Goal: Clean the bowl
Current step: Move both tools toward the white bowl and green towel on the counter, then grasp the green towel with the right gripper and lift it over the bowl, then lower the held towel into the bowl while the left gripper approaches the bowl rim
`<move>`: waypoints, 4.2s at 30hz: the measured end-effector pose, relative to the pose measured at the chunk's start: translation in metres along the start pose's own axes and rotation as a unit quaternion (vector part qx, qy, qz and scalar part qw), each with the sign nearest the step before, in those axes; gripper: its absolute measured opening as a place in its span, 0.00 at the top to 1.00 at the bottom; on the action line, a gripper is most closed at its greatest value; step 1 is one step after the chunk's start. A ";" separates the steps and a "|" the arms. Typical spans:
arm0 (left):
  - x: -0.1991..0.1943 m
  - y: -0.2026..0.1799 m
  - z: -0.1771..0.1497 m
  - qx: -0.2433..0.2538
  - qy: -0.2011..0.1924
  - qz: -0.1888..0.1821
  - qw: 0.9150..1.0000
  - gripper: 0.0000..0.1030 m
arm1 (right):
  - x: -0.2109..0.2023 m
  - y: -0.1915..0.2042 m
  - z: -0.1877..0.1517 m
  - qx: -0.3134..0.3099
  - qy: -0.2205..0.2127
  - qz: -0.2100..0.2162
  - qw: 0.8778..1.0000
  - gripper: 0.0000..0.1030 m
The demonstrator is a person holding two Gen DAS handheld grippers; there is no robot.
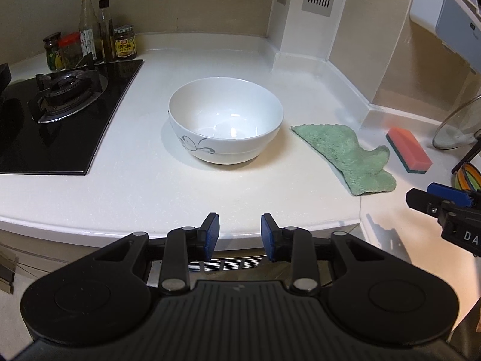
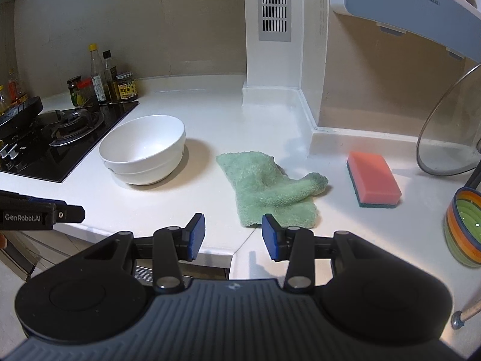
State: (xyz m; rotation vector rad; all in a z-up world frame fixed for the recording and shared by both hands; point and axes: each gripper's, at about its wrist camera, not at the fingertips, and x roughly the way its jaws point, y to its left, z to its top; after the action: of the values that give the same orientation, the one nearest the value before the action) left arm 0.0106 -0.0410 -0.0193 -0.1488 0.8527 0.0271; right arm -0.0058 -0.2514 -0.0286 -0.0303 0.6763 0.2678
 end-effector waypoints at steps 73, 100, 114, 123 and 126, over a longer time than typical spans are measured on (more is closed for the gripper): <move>0.058 0.085 0.065 0.005 0.019 0.027 0.999 0.66 | 0.082 0.041 0.130 -0.107 -0.018 0.074 0.991 0.87; 0.081 0.121 0.111 -0.037 0.012 0.009 0.999 0.67 | 0.254 0.128 0.138 -0.203 0.259 0.191 0.925 0.84; 0.088 0.115 0.117 -0.018 0.027 -0.008 0.999 0.69 | 0.245 0.124 0.138 -0.215 0.274 0.218 0.912 0.80; 0.091 0.113 0.117 -0.034 0.046 -0.043 0.997 0.69 | 0.243 0.131 0.151 -0.232 0.240 0.218 0.917 0.71; 0.099 0.115 0.119 -0.046 0.060 -0.056 0.996 0.69 | 0.251 0.130 0.148 -0.221 0.241 0.227 0.917 0.71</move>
State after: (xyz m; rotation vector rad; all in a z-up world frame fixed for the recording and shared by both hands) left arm 0.1553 0.0863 -0.0298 -0.2869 0.9627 -0.0491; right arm 0.2400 -0.0499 -0.0615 -0.3865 1.1011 0.8793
